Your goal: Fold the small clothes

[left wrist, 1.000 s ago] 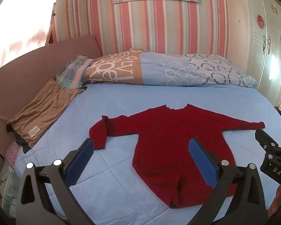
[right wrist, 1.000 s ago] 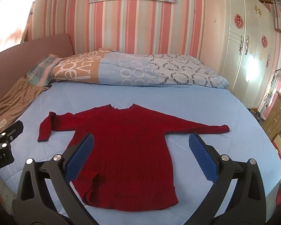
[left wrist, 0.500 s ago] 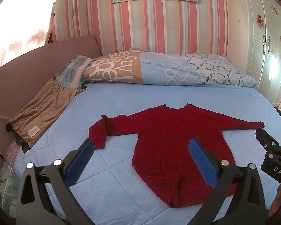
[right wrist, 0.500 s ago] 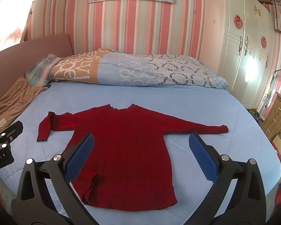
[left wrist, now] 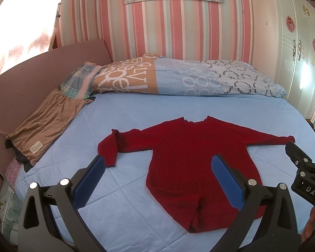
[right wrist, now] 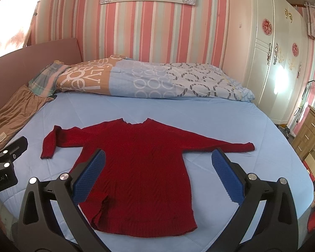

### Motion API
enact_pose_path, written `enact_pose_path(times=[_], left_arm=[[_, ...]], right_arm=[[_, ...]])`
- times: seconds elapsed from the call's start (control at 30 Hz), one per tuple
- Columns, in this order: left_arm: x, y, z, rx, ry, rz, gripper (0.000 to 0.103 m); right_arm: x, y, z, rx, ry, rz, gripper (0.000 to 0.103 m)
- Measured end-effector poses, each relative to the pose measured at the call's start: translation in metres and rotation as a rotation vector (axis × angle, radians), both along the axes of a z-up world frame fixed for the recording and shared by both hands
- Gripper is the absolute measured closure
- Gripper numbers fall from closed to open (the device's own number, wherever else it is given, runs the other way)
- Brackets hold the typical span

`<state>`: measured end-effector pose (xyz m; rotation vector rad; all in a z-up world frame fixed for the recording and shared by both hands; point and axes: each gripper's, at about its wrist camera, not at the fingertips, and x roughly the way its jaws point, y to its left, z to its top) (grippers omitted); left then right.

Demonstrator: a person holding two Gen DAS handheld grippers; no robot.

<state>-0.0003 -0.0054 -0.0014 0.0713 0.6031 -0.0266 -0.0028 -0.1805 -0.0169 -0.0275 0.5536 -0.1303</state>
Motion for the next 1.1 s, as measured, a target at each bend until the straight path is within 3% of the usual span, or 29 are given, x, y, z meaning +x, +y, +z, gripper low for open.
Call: enact_pose_path(times=[1.1], left_arm=[[0.0018, 0.0011, -0.0024, 0.000, 0.003, -0.002, 0.002]], right_arm=[[0.0010, 0.0000, -0.0001, -0.008, 0.003, 0.006, 0.003]])
